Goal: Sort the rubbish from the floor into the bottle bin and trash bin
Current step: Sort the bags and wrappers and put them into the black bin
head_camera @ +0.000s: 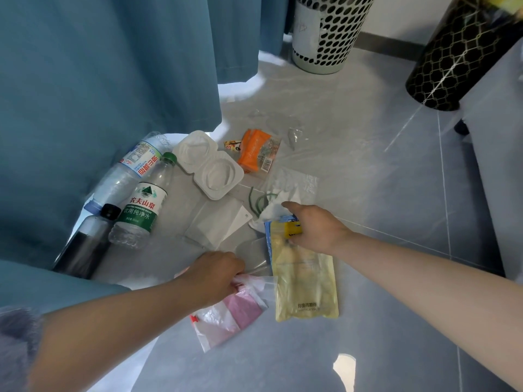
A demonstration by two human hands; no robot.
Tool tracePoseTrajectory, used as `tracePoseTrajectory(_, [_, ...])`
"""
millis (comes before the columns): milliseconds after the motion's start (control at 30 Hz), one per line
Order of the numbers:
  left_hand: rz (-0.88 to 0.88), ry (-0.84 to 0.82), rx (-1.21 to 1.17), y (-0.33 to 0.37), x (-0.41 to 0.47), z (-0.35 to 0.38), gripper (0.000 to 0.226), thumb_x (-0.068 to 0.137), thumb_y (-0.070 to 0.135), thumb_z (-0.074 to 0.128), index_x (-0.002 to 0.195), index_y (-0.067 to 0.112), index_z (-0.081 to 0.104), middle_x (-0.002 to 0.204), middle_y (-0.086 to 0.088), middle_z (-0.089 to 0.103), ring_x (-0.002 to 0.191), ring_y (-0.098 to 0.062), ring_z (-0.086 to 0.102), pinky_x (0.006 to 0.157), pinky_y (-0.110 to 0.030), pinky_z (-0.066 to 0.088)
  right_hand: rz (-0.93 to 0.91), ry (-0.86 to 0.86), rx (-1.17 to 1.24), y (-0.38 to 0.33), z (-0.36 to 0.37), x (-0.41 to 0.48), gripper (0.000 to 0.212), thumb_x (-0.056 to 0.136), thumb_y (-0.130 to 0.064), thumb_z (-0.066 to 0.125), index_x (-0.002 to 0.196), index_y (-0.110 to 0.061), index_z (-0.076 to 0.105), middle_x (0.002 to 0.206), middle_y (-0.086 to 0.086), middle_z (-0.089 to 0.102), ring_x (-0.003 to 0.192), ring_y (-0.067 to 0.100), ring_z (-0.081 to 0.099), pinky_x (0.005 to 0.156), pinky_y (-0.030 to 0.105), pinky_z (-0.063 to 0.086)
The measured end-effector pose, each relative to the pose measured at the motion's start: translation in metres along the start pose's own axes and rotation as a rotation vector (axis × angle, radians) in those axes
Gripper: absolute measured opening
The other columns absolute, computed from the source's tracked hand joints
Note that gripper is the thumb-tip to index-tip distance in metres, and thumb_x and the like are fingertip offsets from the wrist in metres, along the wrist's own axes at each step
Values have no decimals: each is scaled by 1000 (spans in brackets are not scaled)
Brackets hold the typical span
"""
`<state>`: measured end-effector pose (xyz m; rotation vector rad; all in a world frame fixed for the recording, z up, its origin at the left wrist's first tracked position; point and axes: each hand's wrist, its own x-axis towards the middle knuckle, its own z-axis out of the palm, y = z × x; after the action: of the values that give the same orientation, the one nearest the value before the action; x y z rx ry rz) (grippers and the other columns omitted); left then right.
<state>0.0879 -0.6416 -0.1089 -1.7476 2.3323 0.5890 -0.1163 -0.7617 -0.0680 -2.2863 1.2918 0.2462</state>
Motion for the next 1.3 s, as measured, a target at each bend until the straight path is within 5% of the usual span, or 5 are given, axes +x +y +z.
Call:
tracePoseTrajectory(167, [-6,-22,8,-2,-9,-5,17,86,40,60,83,24,54,87,8,47,80,-15,49,67,-25,32,-39,-11,-24,2,-3,-2,18,77,-22,70,89,-11,64,92,5,64,88,24,57,75,33,48])
tracePoseTrajectory(633, [-19,-16,41,-2,-23,-12,23,87,43,58,78,27,45,87,9,46,90,-15,55,70,-24,35,-40,-93,42,2,5,-30,31,77,-19,64,64,-29,39,69,-7,45,70,18,47,53,26,33])
tracePoseTrajectory(933, [-28,-10,31,-4,-20,-11,18,86,43,59,85,26,57,93,5,52,95,-17,57,74,-25,39,45,-132,94,9,19,-38,19,78,-22,70,95,-22,61,151,9,25,143,17,24,87,21,36])
tracePoseTrajectory(1100, [-41,-5,43,-5,-20,-8,22,87,42,58,94,21,60,106,2,58,100,-19,57,78,-27,41,102,-60,179,5,28,-35,17,73,-12,69,76,-20,55,89,0,55,90,20,56,61,23,39])
tracePoseTrajectory(1300, [-51,-4,20,-6,-22,-13,19,87,41,57,80,24,54,99,2,57,96,-18,57,74,-26,39,53,23,223,4,24,-42,15,75,-11,65,75,-19,52,77,1,55,69,17,50,56,26,36])
